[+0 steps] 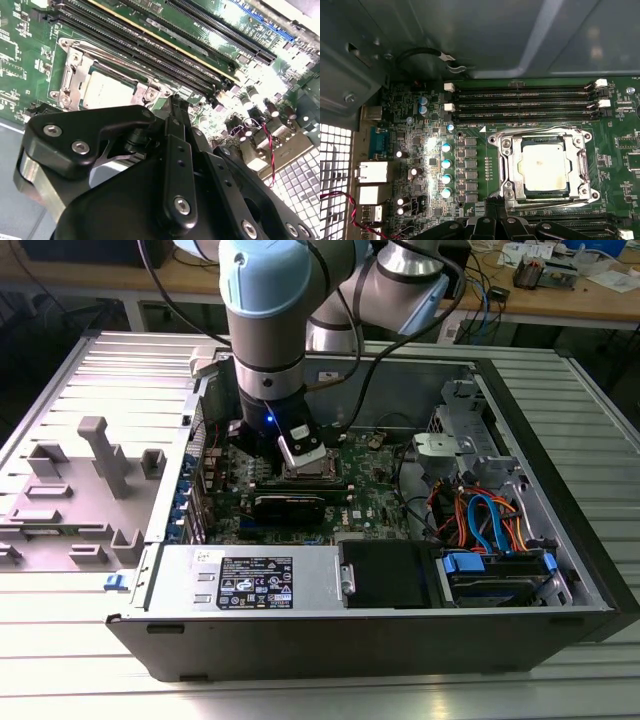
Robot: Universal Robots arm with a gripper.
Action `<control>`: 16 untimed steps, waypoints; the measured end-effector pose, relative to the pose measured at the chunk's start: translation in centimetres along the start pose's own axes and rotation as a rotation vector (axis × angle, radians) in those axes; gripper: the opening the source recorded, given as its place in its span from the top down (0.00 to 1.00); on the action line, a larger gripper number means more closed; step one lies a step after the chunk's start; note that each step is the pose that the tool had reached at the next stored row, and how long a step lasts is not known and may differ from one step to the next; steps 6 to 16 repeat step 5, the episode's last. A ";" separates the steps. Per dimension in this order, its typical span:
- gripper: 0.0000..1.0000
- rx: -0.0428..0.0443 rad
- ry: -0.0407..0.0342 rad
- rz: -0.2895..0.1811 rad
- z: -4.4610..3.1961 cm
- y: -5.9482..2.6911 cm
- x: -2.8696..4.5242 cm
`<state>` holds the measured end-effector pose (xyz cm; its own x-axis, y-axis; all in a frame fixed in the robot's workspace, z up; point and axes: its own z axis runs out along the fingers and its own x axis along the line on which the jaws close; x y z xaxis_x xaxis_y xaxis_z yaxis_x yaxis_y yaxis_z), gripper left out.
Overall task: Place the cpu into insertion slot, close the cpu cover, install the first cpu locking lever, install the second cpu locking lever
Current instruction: 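Install the second cpu locking lever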
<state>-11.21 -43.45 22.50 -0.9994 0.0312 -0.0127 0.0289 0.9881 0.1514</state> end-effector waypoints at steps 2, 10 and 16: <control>0.89 0.0003 0.0000 0.000 0.00 0.00 0.00; 0.89 0.0009 -0.0001 0.000 0.00 0.00 0.00; 0.89 0.0009 -0.0001 0.000 0.00 0.00 0.00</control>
